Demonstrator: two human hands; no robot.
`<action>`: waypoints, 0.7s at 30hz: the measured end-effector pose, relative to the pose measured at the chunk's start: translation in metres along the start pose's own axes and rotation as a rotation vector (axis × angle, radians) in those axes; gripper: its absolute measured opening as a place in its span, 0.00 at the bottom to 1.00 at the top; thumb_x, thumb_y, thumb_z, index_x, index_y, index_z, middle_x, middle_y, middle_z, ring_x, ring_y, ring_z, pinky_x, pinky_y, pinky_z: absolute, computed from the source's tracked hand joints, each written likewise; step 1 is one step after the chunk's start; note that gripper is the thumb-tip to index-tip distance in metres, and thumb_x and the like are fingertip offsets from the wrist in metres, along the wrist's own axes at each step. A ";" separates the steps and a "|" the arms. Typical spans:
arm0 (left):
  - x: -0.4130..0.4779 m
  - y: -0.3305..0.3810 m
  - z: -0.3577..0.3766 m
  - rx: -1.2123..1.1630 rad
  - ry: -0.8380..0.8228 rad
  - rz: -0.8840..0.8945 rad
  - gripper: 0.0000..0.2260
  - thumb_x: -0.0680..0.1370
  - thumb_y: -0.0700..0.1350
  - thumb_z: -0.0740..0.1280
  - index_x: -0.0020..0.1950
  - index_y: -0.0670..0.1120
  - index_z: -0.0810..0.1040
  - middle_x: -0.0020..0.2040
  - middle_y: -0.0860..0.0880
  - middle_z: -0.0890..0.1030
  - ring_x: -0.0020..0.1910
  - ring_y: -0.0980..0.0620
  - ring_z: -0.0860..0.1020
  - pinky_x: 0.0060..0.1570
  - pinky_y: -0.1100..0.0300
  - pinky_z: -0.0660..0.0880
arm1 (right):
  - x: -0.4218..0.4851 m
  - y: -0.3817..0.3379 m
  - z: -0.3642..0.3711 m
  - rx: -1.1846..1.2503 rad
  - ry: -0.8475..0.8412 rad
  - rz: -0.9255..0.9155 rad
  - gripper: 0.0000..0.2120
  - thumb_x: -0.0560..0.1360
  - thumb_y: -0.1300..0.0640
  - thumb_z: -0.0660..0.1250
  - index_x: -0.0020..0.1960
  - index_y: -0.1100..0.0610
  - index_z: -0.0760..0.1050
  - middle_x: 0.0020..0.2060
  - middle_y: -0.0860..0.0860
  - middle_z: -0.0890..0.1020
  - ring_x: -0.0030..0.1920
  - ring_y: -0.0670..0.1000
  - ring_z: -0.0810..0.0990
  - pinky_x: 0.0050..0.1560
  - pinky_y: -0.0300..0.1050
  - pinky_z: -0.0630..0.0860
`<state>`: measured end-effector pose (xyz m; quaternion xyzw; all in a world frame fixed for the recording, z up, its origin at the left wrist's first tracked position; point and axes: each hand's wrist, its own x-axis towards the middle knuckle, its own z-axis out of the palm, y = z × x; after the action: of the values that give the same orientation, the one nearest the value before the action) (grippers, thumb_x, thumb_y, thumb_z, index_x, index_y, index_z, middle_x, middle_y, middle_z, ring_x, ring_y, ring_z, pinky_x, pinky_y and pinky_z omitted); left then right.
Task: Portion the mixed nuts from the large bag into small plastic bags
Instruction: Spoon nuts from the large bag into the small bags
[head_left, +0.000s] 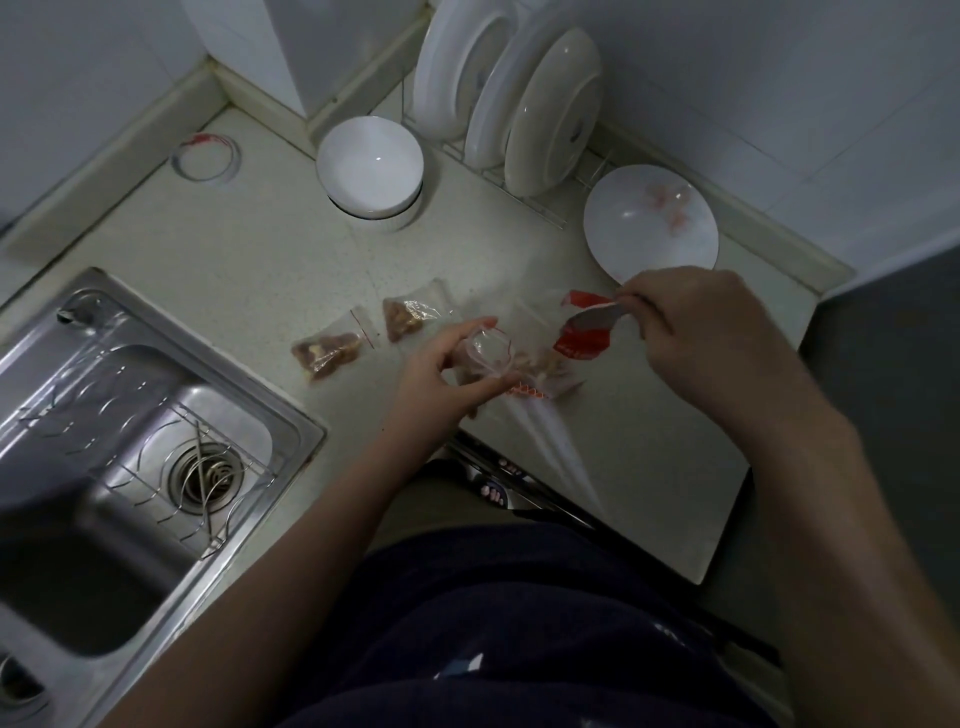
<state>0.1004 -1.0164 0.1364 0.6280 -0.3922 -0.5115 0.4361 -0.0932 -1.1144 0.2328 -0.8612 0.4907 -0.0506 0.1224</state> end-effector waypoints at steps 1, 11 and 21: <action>0.000 -0.001 -0.001 0.003 0.001 -0.007 0.26 0.72 0.43 0.75 0.68 0.48 0.74 0.59 0.48 0.80 0.55 0.54 0.80 0.54 0.54 0.80 | 0.004 0.001 0.007 -0.023 -0.058 -0.031 0.11 0.79 0.59 0.60 0.52 0.60 0.80 0.44 0.58 0.81 0.44 0.59 0.78 0.44 0.54 0.75; 0.001 -0.013 -0.008 -0.024 0.032 -0.078 0.19 0.71 0.48 0.75 0.59 0.47 0.77 0.52 0.52 0.83 0.49 0.60 0.81 0.49 0.59 0.82 | 0.043 0.010 0.060 -0.444 -0.368 -0.116 0.07 0.73 0.64 0.64 0.50 0.60 0.78 0.40 0.57 0.79 0.39 0.56 0.78 0.33 0.43 0.69; 0.002 -0.018 -0.013 -0.005 0.055 -0.073 0.17 0.71 0.47 0.75 0.58 0.46 0.77 0.51 0.49 0.82 0.51 0.52 0.81 0.52 0.55 0.80 | 0.054 0.006 0.098 -0.448 -0.530 -0.047 0.09 0.67 0.52 0.67 0.43 0.56 0.79 0.29 0.51 0.74 0.31 0.55 0.73 0.35 0.39 0.71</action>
<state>0.1139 -1.0106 0.1201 0.6547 -0.3555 -0.5106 0.4292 -0.0499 -1.1477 0.1347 -0.8611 0.4206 0.2809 0.0520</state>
